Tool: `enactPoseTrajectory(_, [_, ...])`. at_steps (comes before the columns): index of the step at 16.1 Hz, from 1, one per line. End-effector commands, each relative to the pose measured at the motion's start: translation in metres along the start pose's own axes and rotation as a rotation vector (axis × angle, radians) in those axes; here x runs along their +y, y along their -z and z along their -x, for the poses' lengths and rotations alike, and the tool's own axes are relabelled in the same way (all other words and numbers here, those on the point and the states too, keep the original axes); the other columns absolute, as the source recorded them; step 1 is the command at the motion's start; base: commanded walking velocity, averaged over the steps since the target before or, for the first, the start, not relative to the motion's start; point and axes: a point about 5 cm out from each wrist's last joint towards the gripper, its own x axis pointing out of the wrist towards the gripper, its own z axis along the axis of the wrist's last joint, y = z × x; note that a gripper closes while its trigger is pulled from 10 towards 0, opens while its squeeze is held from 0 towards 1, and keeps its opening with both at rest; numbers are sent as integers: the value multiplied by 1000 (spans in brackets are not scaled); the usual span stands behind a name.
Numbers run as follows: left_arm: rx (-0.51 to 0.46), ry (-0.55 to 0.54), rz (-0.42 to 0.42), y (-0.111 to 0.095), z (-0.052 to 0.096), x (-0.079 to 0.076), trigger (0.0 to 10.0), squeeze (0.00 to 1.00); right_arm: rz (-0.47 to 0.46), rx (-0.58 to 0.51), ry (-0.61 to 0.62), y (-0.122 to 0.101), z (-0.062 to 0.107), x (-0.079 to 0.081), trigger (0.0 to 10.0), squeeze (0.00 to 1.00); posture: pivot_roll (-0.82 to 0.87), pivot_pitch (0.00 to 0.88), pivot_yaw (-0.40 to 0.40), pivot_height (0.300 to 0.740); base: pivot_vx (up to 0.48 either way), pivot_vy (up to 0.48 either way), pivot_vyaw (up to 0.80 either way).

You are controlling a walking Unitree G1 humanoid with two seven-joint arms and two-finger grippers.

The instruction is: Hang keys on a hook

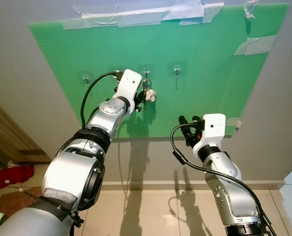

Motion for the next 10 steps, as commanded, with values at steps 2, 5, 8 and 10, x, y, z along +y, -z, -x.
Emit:
enactPoseTrajectory(2, [-38,-55,-78,2,6,14,10000,1000,15,-1,-17,0,-4,3,10000,0,-188,0,134,740,0,0,0])
enactPoseTrajectory(5, [-44,-77,-89,12,12,21,10000,1000,23,7,-41,2,-9,5,10000,0,-144,0,100,740,0,0,0])
enactPoseTrajectory(8, [-147,-88,-33,11,30,25,10000,1000,40,-14,25,1,-19,-18,10000,0,-93,0,57,740,0,0,0])
enactPoseTrajectory(10, [-160,-93,-19,23,45,19,10000,1000,37,-22,41,-1,-23,-26,10000,0,-70,0,43,740,0,0,0])
